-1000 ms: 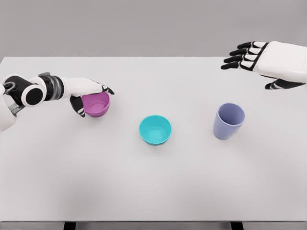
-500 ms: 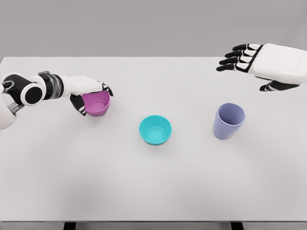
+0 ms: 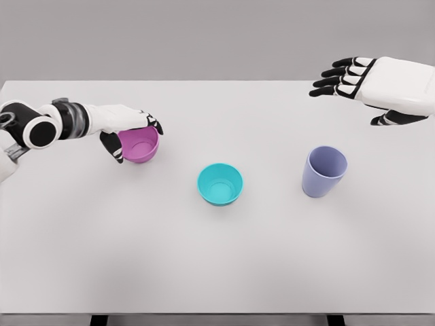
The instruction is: Stacking bowl and cup with both arms
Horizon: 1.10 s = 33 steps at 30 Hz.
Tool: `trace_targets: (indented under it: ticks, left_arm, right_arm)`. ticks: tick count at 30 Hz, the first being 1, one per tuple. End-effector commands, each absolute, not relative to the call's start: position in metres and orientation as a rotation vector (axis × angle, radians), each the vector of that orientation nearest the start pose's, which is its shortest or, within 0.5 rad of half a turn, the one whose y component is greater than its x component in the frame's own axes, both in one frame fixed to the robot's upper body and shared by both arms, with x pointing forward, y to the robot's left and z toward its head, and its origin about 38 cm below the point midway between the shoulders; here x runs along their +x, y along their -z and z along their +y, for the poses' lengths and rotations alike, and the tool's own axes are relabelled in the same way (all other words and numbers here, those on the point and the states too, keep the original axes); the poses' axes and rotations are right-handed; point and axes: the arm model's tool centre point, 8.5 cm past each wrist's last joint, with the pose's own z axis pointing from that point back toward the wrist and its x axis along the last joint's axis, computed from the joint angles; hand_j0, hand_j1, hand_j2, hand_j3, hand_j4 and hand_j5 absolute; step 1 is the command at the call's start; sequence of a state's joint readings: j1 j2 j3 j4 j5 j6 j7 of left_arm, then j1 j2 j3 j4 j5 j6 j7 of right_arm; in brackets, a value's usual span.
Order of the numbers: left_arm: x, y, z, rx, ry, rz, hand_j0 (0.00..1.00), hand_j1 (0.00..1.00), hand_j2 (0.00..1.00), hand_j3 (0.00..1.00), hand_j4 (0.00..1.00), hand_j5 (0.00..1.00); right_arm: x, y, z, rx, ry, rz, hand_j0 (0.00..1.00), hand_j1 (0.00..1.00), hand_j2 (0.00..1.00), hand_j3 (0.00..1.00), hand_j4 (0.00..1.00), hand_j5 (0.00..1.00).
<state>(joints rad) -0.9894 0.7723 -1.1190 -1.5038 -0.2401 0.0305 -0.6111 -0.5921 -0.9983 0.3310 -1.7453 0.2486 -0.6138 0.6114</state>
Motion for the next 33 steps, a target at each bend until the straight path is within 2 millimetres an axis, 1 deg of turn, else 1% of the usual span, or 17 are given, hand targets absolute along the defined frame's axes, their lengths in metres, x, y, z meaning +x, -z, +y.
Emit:
trace_targets:
  ticks: [1, 7, 9, 13, 21, 24, 29, 33]
  left_arm:
    - [0.466, -0.215, 0.238, 0.41, 1.964, -1.013, 0.69, 0.69, 0.69, 0.69, 0.69, 0.69]
    - [0.458, -0.22, 0.237, 0.403, 1.978, -1.029, 0.68, 0.68, 0.68, 0.68, 0.68, 0.68]
    - [0.454, -0.224, 0.233, 0.402, 1.994, -1.044, 0.68, 0.68, 0.68, 0.68, 0.68, 0.68]
    - [0.445, -0.231, 0.234, 0.41, 2.016, -1.055, 0.68, 0.68, 0.68, 0.68, 0.68, 0.68]
    - [0.434, -0.241, 0.218, 0.408, 2.066, -1.103, 0.68, 0.68, 0.68, 0.68, 0.68, 0.68]
    - [0.432, -0.244, 0.218, 0.413, 2.074, -1.111, 0.68, 0.68, 0.68, 0.68, 0.68, 0.68]
    - [0.425, -0.247, 0.209, 0.395, 2.112, -1.145, 0.68, 0.68, 0.68, 0.68, 0.68, 0.68]
    - [0.424, -0.249, 0.207, 0.398, 2.121, -1.151, 0.68, 0.68, 0.68, 0.68, 0.68, 0.68]
  right_arm:
    - [0.386, -0.342, -0.322, 0.793, 2.767, 2.04, 1.0, 1.0, 1.0, 1.0, 1.0, 1.0]
    - [0.386, -0.342, -0.321, 0.792, 2.766, 2.042, 1.0, 1.0, 1.0, 1.0, 1.0, 1.0]
    - [0.386, -0.342, -0.321, 0.791, 2.768, 2.039, 1.0, 1.0, 1.0, 1.0, 1.0, 1.0]
    - [0.386, -0.342, -0.321, 0.789, 2.763, 2.043, 1.0, 1.0, 1.0, 1.0, 1.0, 1.0]
    - [0.386, -0.342, -0.321, 0.792, 2.762, 2.043, 1.0, 1.0, 1.0, 1.0, 1.0, 1.0]
    - [0.386, -0.342, -0.321, 0.792, 2.762, 2.043, 1.0, 1.0, 1.0, 1.0, 1.0, 1.0]
    - [0.386, -0.342, -0.321, 0.789, 2.763, 2.043, 1.0, 1.0, 1.0, 1.0, 1.0, 1.0]
    - [0.387, -0.341, -0.319, 0.783, 2.754, 2.054, 1.0, 1.0, 1.0, 1.0, 1.0, 1.0]
